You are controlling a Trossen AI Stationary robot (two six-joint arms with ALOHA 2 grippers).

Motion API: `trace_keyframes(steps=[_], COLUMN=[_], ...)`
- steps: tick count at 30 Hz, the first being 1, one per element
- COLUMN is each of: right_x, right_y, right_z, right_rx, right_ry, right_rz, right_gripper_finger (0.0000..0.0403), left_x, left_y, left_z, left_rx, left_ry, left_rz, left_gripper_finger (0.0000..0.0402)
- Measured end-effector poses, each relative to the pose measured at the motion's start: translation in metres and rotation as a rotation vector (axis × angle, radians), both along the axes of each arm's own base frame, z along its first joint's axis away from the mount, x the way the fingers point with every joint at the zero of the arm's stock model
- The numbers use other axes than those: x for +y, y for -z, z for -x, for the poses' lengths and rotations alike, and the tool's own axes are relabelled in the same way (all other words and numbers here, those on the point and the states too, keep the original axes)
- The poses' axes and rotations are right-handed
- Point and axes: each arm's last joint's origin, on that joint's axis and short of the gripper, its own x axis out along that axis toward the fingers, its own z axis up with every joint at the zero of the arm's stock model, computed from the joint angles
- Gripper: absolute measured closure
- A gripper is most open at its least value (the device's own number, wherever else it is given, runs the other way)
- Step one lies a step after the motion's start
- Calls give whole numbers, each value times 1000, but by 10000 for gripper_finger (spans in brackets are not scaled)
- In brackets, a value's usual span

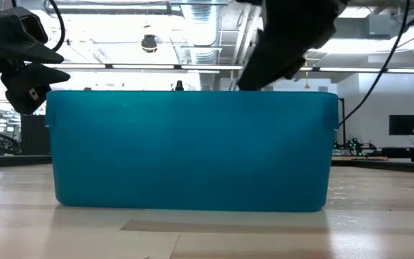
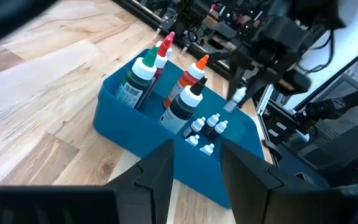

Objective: Pick & Place food coloring
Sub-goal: Put the small green food coloring bottle into the blue container

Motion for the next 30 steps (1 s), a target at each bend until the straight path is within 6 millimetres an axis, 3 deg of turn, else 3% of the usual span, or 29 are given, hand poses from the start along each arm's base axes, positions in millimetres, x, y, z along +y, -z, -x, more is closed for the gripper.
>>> trace_keyframes(steps=[6,17,30], right_x=[-4,-25,-21], right_y=[16,18,21], right_z=[-5,-8,-5], right_rx=[33,91,111], right_ry=[35,103,73], right_rz=[48,77,58], right_gripper_finger=[342,342,342], left_x=[0,0,0], left_y=[0,0,1], left_z=[0,0,0], left_rx=[1,4,8], left_ry=[3,4,4], left_rz=[0,-1,-5], left_gripper_finger=[281,281,281])
